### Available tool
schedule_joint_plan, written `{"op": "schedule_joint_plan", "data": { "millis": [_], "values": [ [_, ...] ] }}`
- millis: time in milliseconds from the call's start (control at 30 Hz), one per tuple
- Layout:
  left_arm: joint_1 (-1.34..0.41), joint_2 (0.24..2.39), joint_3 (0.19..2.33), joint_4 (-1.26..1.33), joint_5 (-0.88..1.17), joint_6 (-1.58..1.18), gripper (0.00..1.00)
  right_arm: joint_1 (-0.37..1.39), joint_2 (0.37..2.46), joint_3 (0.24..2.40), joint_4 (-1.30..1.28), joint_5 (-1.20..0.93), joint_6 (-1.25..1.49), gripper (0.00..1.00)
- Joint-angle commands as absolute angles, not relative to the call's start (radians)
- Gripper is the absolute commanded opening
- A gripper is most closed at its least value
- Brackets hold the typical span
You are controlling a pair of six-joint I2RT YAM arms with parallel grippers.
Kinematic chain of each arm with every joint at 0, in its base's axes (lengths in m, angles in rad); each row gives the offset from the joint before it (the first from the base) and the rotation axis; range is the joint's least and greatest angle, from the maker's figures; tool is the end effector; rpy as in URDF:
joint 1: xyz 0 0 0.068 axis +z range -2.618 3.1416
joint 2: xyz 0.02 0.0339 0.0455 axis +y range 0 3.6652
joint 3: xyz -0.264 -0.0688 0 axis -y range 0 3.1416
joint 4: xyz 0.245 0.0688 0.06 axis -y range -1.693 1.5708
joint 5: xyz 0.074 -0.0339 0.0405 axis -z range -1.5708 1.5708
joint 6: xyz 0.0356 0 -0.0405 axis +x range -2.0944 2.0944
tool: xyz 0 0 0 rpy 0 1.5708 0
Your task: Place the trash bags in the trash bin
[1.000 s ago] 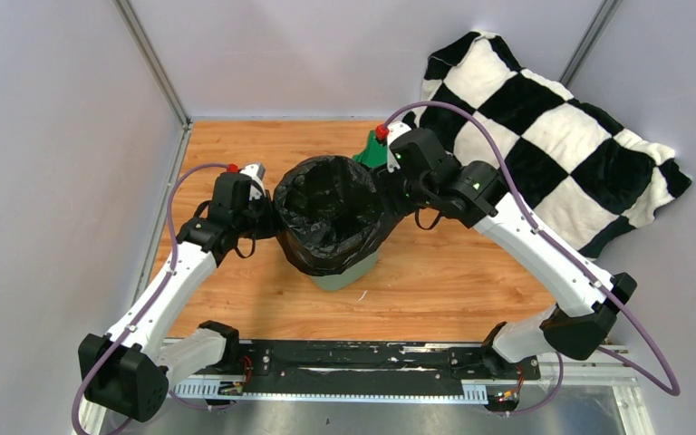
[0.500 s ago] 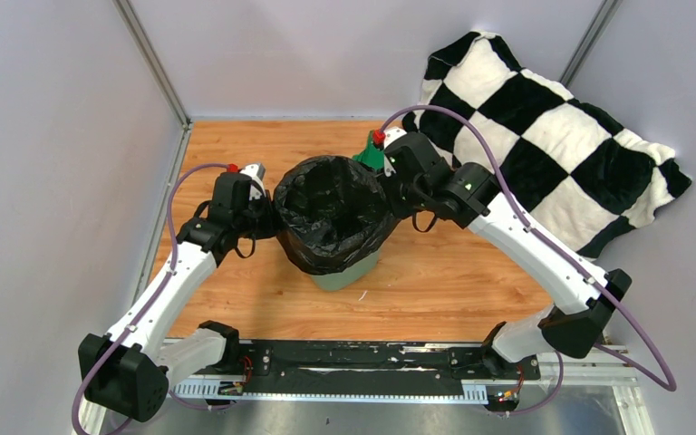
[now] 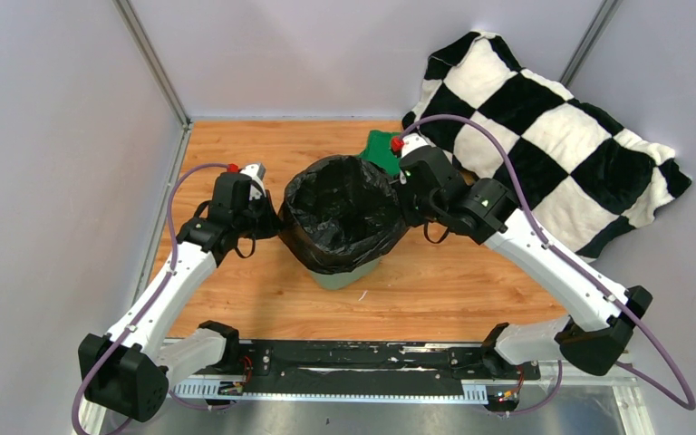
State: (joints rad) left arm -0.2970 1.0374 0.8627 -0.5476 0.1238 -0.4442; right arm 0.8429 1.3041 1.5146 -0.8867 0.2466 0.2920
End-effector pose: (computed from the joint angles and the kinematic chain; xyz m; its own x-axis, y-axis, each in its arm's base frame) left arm 0.2086 -0.0684 0.2851 -0.7337 -0.2214 -0.6424 0.0706 0.9155 -0.3961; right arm 0.1809 0.1899 0.4101 -0.5707 -0.2208 -0.7909 -0.4522 0.8885 0.0782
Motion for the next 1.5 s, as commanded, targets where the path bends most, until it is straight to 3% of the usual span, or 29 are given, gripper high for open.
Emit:
{"op": "schedule_joint_plan", "data": {
  "millis": [0,100,200,300,400,500,700,967,1100,1233,1467],
  "values": [
    [-0.301,1.035,0.87,-0.54,0.132,-0.43,0.01,0.854,1.279,1.486,-0.865,0.219,0.303,0.05],
    [-0.301,1.032,0.868,-0.538,0.13,-0.43,0.0,0.854,1.291,1.492,-0.829,0.179,0.299,0.08],
    [-0.301,1.03,0.868,-0.537,0.131,-0.43,0.0,0.854,1.302,1.494,-0.789,0.147,0.299,0.19],
    [-0.301,1.026,0.87,-0.539,0.132,-0.428,0.0,0.854,1.319,1.508,-0.779,0.14,0.3,0.22],
    [-0.301,1.022,0.873,-0.541,0.134,-0.428,0.0,0.854,1.316,1.515,-0.779,0.143,0.304,0.34],
    [-0.301,1.02,0.875,-0.542,0.137,-0.426,0.0,0.854,1.298,1.512,-0.781,0.149,0.311,0.39],
    [-0.301,1.023,0.876,-0.537,0.143,-0.428,0.0,0.854,1.251,1.49,-0.783,0.158,0.327,0.35],
    [-0.301,1.025,0.877,-0.537,0.147,-0.428,0.0,0.854,1.247,1.474,-0.807,0.174,0.328,0.07],
    [-0.301,1.026,0.878,-0.541,0.145,-0.426,0.0,0.854,1.253,1.474,-0.808,0.169,0.331,0.13],
    [-0.301,1.025,0.877,-0.541,0.145,-0.425,0.0,0.856,1.249,1.483,-0.808,0.165,0.334,0.32],
    [-0.301,1.03,0.879,-0.537,0.15,-0.425,0.0,0.859,1.26,1.473,-0.806,0.163,0.331,0.3]
  ]
}}
